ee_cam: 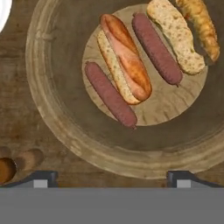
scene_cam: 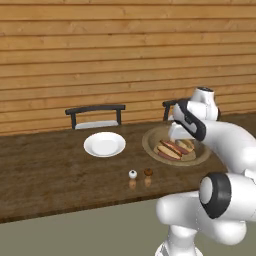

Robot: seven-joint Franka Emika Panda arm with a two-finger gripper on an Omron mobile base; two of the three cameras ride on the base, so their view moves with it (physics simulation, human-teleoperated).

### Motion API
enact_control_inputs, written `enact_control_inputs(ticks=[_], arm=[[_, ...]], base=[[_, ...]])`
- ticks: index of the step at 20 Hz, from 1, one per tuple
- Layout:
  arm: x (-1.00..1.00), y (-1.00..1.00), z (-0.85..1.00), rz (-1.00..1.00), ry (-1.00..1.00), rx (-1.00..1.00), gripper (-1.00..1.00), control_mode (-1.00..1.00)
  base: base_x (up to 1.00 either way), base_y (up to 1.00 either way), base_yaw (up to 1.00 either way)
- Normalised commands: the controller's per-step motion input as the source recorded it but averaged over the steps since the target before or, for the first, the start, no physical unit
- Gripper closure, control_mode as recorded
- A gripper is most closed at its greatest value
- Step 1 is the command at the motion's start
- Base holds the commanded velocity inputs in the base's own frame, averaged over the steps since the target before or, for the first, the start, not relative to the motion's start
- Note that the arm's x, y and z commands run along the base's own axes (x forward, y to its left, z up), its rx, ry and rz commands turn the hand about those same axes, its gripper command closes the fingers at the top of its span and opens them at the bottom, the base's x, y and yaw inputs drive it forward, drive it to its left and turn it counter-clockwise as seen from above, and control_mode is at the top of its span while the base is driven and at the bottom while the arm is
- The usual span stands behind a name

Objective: Place one bun and one sausage from the bowl on each plate.

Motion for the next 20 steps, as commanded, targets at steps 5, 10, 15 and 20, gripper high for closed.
enact_control_inputs(ticks=[5,10,15,20], arm=[[0.64,-0.31,-0.6,0.0,0.17,0.01,-1.0,-1.0],[0.75,0.01,-0.62,0.0,0.1,0.0,-1.0,-1.0],[0.71,0.03,-0.68,0.0,0.02,0.0,-1.0,-1.0],[0.28,0.2,-0.86,0.0,0.0,-0.02,-1.0,-1.0]], base=[[0.0,0.0,0.0],[0.0,0.0,0.0],[0.0,0.0,0.0],[0.0,0.0,0.0]])
